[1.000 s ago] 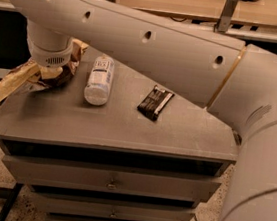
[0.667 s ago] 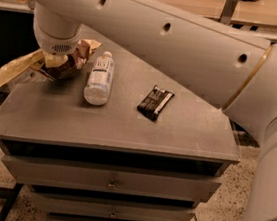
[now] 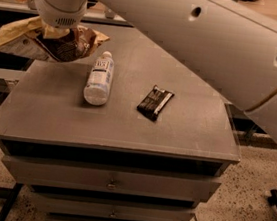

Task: Pick brown chip bag

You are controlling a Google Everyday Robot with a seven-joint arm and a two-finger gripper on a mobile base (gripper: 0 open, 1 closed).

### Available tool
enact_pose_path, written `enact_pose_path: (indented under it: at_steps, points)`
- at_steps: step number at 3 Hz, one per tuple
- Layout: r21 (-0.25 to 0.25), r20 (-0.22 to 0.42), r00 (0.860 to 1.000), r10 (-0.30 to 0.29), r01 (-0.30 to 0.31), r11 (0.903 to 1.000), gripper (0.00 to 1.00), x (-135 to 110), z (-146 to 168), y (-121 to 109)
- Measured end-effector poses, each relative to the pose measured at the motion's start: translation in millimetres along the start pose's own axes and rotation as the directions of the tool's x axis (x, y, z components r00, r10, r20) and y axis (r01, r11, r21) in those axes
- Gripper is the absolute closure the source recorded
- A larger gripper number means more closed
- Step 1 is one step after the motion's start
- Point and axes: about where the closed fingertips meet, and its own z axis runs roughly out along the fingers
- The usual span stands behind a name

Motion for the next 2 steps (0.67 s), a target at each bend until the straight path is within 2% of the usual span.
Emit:
enact_pose_path:
  at_steps: [1, 2]
  points:
    - [0.07, 0.005, 0.998, -0.068, 0.067, 0.9953, 1.0, -3.7, -20.6, -36.4]
    - [0.16, -0.005, 0.99, -0.138, 0.137, 0.9776, 1.0, -12.2, -57.6, -76.4]
